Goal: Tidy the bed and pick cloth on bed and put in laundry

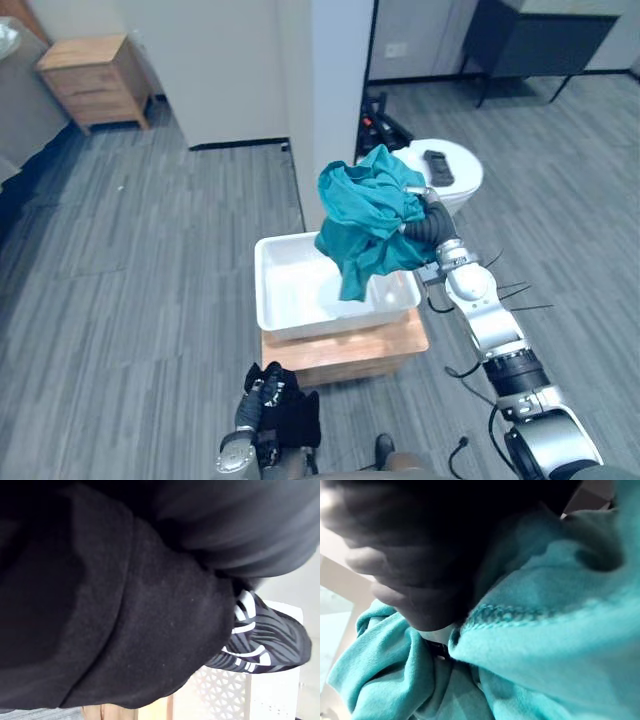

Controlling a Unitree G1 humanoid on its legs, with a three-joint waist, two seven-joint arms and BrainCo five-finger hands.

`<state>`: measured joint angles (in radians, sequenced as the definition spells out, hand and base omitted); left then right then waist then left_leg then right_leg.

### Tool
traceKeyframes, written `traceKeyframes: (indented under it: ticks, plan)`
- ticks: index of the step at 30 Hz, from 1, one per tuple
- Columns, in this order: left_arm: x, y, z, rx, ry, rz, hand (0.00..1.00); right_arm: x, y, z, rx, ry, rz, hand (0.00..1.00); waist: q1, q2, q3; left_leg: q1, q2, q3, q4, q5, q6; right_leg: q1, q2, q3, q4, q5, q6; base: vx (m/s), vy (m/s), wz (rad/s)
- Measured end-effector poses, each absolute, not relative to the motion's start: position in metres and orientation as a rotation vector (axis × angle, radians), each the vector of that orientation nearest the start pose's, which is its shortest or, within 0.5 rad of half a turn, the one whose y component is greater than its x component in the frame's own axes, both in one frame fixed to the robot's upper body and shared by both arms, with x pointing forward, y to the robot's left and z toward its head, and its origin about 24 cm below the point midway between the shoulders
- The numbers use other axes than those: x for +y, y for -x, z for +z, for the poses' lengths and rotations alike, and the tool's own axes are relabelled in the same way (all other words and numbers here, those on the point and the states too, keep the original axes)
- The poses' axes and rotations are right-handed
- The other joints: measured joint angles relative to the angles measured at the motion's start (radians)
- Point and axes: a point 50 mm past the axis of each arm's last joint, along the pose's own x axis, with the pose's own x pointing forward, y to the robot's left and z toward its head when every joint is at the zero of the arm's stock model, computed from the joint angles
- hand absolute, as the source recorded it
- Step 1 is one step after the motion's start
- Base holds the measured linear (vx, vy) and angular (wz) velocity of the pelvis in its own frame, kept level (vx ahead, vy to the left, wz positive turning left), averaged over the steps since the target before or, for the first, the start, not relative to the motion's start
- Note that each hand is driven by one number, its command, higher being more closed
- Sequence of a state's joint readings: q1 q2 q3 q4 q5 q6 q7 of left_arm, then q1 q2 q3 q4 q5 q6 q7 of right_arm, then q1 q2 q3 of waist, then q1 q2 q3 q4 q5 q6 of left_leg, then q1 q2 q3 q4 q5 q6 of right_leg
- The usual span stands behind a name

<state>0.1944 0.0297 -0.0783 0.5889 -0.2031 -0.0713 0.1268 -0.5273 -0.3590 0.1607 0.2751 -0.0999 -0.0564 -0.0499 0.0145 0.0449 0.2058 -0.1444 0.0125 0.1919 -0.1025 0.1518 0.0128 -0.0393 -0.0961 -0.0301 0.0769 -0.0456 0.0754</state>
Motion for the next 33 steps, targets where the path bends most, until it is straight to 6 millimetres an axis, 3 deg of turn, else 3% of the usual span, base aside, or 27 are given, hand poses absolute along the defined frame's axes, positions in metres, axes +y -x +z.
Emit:
traceKeyframes:
  ticks: [3,5,7,8,10,14,20,24,26,27,28,29,30,31,32,33]
  plan:
    - [0.159,-0.157,-0.109,0.667,0.116,0.166,1.00,-0.166,-0.364,0.161,-0.314,0.576,0.074,1.00,-0.002,0.050,0.053,-0.073,0.007,-0.007,0.000,0.000,-0.001,-0.059,0.010,-0.024,-0.012,0.032,-0.001,-0.12,-0.015,0.18]
    - [0.152,-0.170,-0.101,0.614,0.116,0.127,1.00,-0.188,-0.385,0.189,-0.294,0.669,-0.018,1.00,0.002,0.099,0.114,-0.129,0.006,-0.017,0.000,-0.006,-0.010,-0.105,0.008,-0.046,-0.016,0.054,0.001,-0.12,0.016,0.26]
    - [0.150,-0.176,-0.098,0.591,0.121,0.111,1.00,-0.198,-0.391,0.202,-0.293,0.691,-0.067,1.00,0.003,0.104,0.140,-0.149,-0.001,0.002,0.000,-0.037,-0.056,-0.120,-0.014,-0.053,-0.040,0.070,-0.006,-0.07,0.037,0.09]
    - [0.148,-0.179,-0.095,0.573,0.126,0.106,1.00,-0.203,-0.396,0.214,-0.299,0.704,-0.106,0.00,0.006,0.118,0.163,-0.162,0.003,0.001,0.007,-0.001,-0.025,-0.141,-0.016,-0.050,-0.050,0.085,0.012,-0.01,0.044,-0.08]
    - [0.144,-0.189,-0.089,0.540,0.137,0.092,1.00,-0.219,-0.396,0.225,-0.306,0.721,-0.180,0.00,0.001,0.148,0.205,-0.181,0.005,0.001,-0.001,0.069,-0.007,-0.152,-0.007,-0.051,-0.044,0.088,0.018,-0.02,0.062,-0.03]
    - [0.140,-0.204,-0.077,0.471,0.162,0.074,1.00,-0.233,-0.401,0.229,-0.257,0.747,-0.252,0.00,0.005,0.155,0.236,-0.209,-0.010,0.002,0.004,0.080,-0.002,-0.178,-0.020,-0.050,-0.046,0.096,0.032,0.03,0.071,0.01]
    - [0.136,-0.211,-0.070,0.439,0.184,0.068,1.00,-0.233,-0.404,0.229,-0.228,0.836,-0.277,0.00,0.016,0.155,0.236,-0.178,-0.010,0.023,0.004,0.078,0.000,-0.155,-0.022,-0.035,-0.046,0.095,0.034,0.05,0.036,-0.04]
    - [0.137,-0.206,-0.072,0.446,0.191,0.073,1.00,-0.226,-0.402,0.215,-0.215,0.891,-0.255,0.00,0.027,0.151,0.235,-0.087,-0.002,0.064,-0.002,0.052,0.032,-0.083,-0.018,0.006,-0.052,0.082,0.031,0.02,-0.018,-0.30]
    - [0.139,-0.203,-0.073,0.453,0.188,0.076,1.00,-0.226,-0.395,0.194,-0.196,0.876,-0.240,0.00,0.024,0.124,0.222,-0.051,-0.003,0.077,-0.002,0.030,0.010,-0.051,-0.024,0.005,-0.048,0.061,0.028,0.00,0.000,0.00]
    - [0.141,-0.201,-0.075,0.464,0.182,0.077,1.00,-0.225,-0.391,0.178,-0.169,0.858,-0.229,0.00,0.021,0.093,0.209,-0.039,-0.014,0.098,0.006,0.016,-0.006,-0.054,-0.043,0.009,-0.029,0.041,0.025,0.09,0.027,-0.03]
    - [0.142,-0.197,-0.078,0.481,0.179,0.079,1.00,-0.223,-0.384,0.154,-0.122,0.833,-0.210,0.00,0.019,0.048,0.204,-0.012,-0.026,0.111,0.052,-0.002,0.022,-0.052,-0.059,0.015,0.037,-0.004,0.036,0.13,0.033,0.01]
    - [0.143,-0.191,-0.082,0.501,0.176,0.078,1.00,-0.222,-0.377,0.134,-0.077,0.814,-0.194,0.00,0.009,0.018,0.196,0.024,-0.037,0.107,0.028,-0.031,0.044,-0.046,-0.074,0.005,0.092,-0.033,0.048,0.15,0.007,0.19]
    - [0.141,-0.186,-0.085,0.526,0.175,0.068,1.00,-0.221,-0.370,0.116,-0.035,0.798,-0.183,0.00,-0.013,-0.003,0.197,0.076,-0.046,0.082,-0.002,-0.037,0.042,-0.056,-0.076,0.010,0.214,-0.042,0.076,0.12,-0.009,0.28]
    - [0.139,-0.185,-0.086,0.535,0.173,0.056,1.00,-0.221,-0.368,0.110,-0.016,0.792,-0.180,0.00,-0.017,-0.003,0.197,0.088,-0.044,0.075,-0.002,-0.037,0.042,-0.088,-0.074,0.024,0.300,-0.034,0.074,0.13,0.007,0.43]
    - [0.138,-0.183,-0.088,0.546,0.156,0.033,1.00,-0.222,-0.364,0.103,0.011,0.782,-0.183,0.00,-0.029,-0.002,0.196,0.123,-0.035,0.055,0.000,-0.039,0.052,-0.144,-0.055,0.062,0.454,-0.007,0.047,0.14,0.009,0.36]
    - [0.139,-0.184,-0.088,0.550,0.142,0.029,1.00,-0.223,-0.361,0.102,0.008,0.771,-0.190,0.00,-0.029,-0.002,0.193,0.139,-0.030,0.048,0.005,-0.041,0.054,-0.165,-0.046,0.083,0.486,-0.040,0.016,0.14,0.005,0.40]
